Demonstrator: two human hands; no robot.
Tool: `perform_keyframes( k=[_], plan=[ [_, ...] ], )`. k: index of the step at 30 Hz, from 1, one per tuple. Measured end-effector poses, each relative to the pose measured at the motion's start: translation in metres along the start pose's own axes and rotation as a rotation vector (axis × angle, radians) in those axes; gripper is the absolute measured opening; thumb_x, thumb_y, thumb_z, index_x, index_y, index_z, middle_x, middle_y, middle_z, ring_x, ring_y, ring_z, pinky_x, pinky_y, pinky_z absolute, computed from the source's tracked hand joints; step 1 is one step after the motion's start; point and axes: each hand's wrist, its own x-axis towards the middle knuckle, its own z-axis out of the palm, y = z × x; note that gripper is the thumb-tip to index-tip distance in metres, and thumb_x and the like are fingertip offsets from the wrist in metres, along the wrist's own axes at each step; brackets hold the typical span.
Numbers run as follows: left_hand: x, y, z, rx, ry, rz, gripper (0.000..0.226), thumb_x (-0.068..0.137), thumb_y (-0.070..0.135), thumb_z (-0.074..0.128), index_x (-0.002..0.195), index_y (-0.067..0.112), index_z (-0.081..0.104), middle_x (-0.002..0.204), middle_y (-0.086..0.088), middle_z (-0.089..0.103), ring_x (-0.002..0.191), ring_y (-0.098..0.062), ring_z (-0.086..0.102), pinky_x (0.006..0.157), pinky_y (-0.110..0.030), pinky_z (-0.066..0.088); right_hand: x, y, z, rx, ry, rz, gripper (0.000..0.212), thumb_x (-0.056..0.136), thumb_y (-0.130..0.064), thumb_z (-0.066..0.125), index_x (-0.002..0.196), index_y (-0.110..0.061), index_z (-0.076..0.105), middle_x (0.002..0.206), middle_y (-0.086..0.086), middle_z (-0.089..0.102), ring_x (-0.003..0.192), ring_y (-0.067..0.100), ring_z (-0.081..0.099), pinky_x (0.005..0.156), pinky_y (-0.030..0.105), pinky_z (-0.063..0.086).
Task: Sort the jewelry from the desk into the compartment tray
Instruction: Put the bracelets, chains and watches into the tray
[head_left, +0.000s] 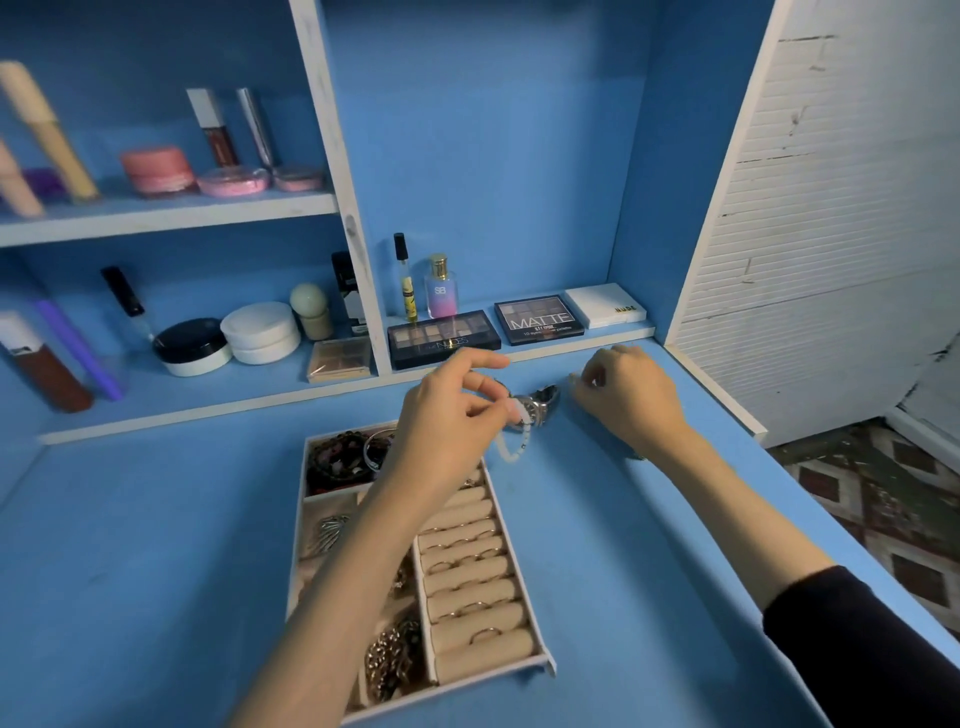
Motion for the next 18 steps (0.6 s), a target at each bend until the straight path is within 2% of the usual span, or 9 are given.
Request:
perform_keyframes(
  k=[1,3,6,9,11,14,18],
  plan=[
    [0.001,0.0,-0.004,0.004,0.006,0.005,0.027,0.082,0.008,0.065,0.101,0.025,0.059,0.081,0.008,0.065,0.076,-0.011,0.068,0.069,-0.031,0.05,0.0,-0.003,-0.004,0.129,0.024,0.049,0.02,0.087,-0.029,0.056,0.081,-0.01,0.059,0.088,0.005,0.063,0.083,0.024,0.054,0.062,0.03,0.035],
    [0.002,-0.002,-0.014,0.047,0.016,0.026,0.025,0.08,0.012,0.069,0.097,0.028,0.061,0.087,0.008,0.066,0.076,-0.007,0.067,0.071,-0.022,0.051,-0.004,-0.012,-0.014,0.327,0.083,0.085,0.017,0.087,-0.027,0.056,0.081,-0.011,0.056,0.079,0.002,0.066,0.071,0.022,0.058,0.06,0.032,0.041],
    [0.006,-0.003,-0.031,0.112,0.037,0.038,0.022,0.08,0.012,0.069,0.094,0.028,0.064,0.09,0.008,0.067,0.077,-0.004,0.065,0.076,-0.019,0.052,-0.014,-0.035,-0.028,0.518,0.161,0.063,0.016,0.088,-0.022,0.056,0.083,-0.007,0.056,0.071,0.005,0.064,0.062,0.021,0.055,0.061,0.036,0.047],
    [0.008,-0.001,-0.047,0.116,0.058,0.03,0.024,0.079,0.008,0.069,0.097,0.024,0.065,0.09,0.006,0.068,0.081,-0.008,0.066,0.076,-0.02,0.054,-0.021,-0.059,-0.035,0.593,0.183,0.01,0.013,0.088,-0.019,0.056,0.082,-0.007,0.054,0.062,0.004,0.061,0.058,0.023,0.054,0.058,0.035,0.047],
    [0.008,-0.001,-0.056,0.035,0.067,0.007,0.025,0.08,0.003,0.067,0.098,0.019,0.064,0.092,-0.001,0.069,0.083,-0.015,0.067,0.078,-0.027,0.056,-0.023,-0.073,-0.034,0.638,0.168,-0.021,0.011,0.087,-0.018,0.056,0.08,-0.01,0.053,0.062,0.004,0.062,0.061,0.026,0.058,0.061,0.032,0.046],
    [0.007,-0.011,-0.068,-0.14,0.129,-0.063,0.025,0.079,-0.004,0.064,0.093,0.017,0.063,0.091,-0.008,0.068,0.088,-0.025,0.067,0.079,-0.034,0.056,-0.025,-0.091,-0.03,0.684,0.152,-0.074,0.015,0.087,-0.019,0.059,0.078,-0.009,0.054,0.061,0.009,0.063,0.06,0.031,0.058,0.06,0.036,0.046],
    [0.0,-0.04,-0.084,-0.231,0.211,-0.223,0.027,0.081,-0.006,0.061,0.088,0.02,0.061,0.088,-0.008,0.067,0.081,-0.02,0.067,0.079,-0.032,0.054,-0.028,-0.111,-0.022,0.718,0.095,-0.134,0.013,0.087,-0.015,0.059,0.079,-0.005,0.055,0.062,0.012,0.063,0.061,0.033,0.058,0.061,0.043,0.05]
  ],
)
